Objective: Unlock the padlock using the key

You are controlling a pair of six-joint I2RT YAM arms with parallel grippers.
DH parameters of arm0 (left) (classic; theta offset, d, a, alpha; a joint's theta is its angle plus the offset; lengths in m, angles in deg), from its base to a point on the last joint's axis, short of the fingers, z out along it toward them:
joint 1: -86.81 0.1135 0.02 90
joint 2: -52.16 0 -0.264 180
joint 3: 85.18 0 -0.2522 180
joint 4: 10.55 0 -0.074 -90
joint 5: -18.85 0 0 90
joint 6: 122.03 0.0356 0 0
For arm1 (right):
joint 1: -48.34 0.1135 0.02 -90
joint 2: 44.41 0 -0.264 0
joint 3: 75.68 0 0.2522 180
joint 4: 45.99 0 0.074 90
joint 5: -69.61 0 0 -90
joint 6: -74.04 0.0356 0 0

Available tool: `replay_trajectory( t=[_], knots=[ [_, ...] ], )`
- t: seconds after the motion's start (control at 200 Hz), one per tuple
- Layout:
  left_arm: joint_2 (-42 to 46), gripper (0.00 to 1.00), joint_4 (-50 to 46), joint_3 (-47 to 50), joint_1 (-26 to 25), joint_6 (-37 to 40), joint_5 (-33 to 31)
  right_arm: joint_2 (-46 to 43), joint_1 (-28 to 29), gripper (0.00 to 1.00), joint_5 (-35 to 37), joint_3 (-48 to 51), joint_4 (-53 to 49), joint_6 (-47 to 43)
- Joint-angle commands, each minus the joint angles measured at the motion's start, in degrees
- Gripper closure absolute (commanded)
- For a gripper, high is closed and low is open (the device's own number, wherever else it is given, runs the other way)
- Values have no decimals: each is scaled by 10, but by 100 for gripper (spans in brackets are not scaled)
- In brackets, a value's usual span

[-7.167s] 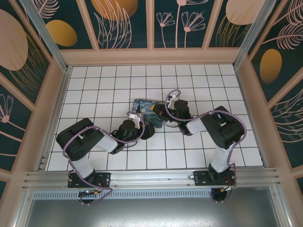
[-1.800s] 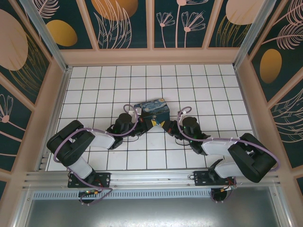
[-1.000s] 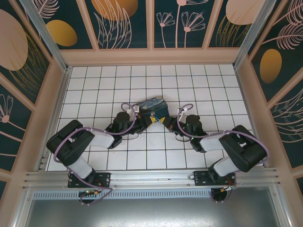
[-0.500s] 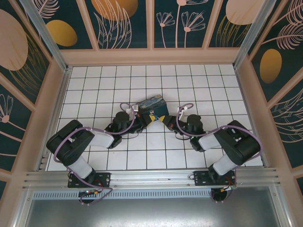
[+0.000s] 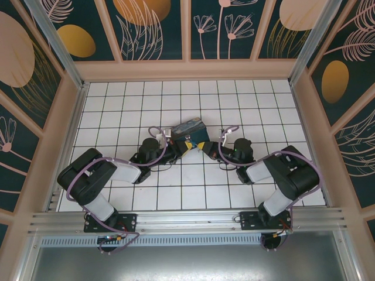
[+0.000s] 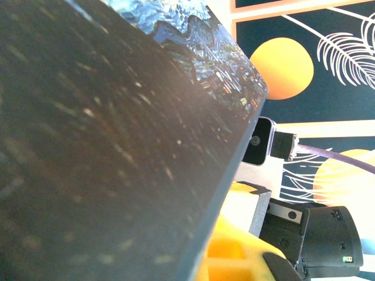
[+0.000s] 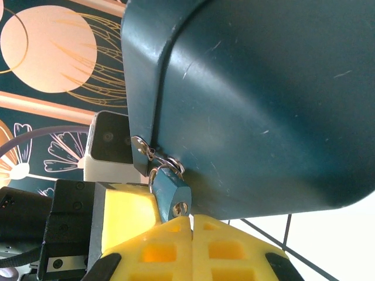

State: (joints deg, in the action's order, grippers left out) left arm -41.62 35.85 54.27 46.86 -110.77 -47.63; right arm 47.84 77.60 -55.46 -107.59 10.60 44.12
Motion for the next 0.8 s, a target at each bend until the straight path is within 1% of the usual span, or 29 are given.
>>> replay_trajectory(
  t=[0.0, 0.125, 0.43, 0.621, 0.796],
  knots=[
    [18, 100, 58, -10, -16, 0, 77, 13, 3, 100, -48, -31, 44, -6],
    [16, 100, 60, -11, -16, 0, 81, 17, -3, 100, -59, -32, 65, 18],
    [15, 100, 61, -11, -16, 4, 86, 26, -12, 100, -61, -45, 74, 68],
    [16, 100, 59, -13, -15, 6, 92, 57, -14, 100, -67, -51, 131, 129],
    [18, 100, 50, -15, -15, 12, 94, 64, -16, 100, -72, -60, 137, 146]
  ],
)
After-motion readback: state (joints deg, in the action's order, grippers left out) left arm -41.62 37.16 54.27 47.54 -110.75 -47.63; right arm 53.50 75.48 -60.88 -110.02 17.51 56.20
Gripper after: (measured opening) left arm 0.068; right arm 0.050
